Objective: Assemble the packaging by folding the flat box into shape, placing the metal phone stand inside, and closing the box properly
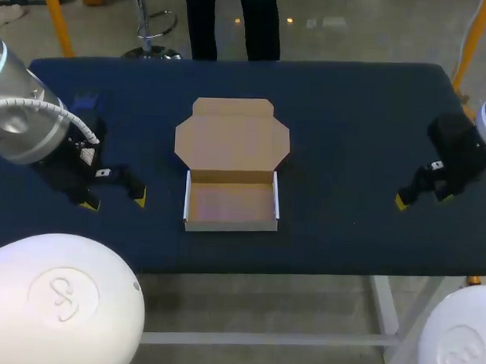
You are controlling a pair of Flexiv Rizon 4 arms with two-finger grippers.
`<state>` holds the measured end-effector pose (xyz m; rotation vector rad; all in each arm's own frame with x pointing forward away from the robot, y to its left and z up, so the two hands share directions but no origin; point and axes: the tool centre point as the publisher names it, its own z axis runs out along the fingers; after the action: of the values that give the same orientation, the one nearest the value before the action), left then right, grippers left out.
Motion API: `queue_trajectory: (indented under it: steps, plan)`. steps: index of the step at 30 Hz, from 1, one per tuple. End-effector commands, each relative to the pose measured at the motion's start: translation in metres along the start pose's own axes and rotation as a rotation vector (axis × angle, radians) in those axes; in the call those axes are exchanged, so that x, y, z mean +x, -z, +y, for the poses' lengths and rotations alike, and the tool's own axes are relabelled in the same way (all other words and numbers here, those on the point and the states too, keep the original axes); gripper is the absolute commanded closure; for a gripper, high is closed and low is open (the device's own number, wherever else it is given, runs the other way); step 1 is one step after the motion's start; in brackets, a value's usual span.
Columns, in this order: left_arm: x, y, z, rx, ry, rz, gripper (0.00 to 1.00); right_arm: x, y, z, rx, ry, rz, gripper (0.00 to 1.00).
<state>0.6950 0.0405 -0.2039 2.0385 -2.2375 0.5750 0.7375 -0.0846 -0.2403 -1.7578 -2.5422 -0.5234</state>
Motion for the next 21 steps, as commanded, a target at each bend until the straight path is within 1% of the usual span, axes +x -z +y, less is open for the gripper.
queue_trajectory:
  steps: [1, 8, 16, 21]
  plan:
    - [0.005, 0.010, 0.007, 0.007, 0.012, -0.097, 0.00, 0.005, 0.005, -0.008, -0.008, -0.014, -0.099, 0.00]
    - [0.005, 0.014, 0.006, 0.017, 0.025, -0.112, 0.00, 0.005, 0.010, -0.013, -0.009, -0.068, -0.124, 0.00]
    - [0.005, 0.013, 0.002, 0.023, 0.038, -0.118, 0.00, 0.006, 0.011, -0.018, 0.003, -0.123, -0.148, 0.00]
    - [0.003, 0.012, 0.002, 0.027, 0.044, -0.113, 0.00, 0.006, 0.011, -0.018, 0.003, -0.123, -0.148, 0.00]
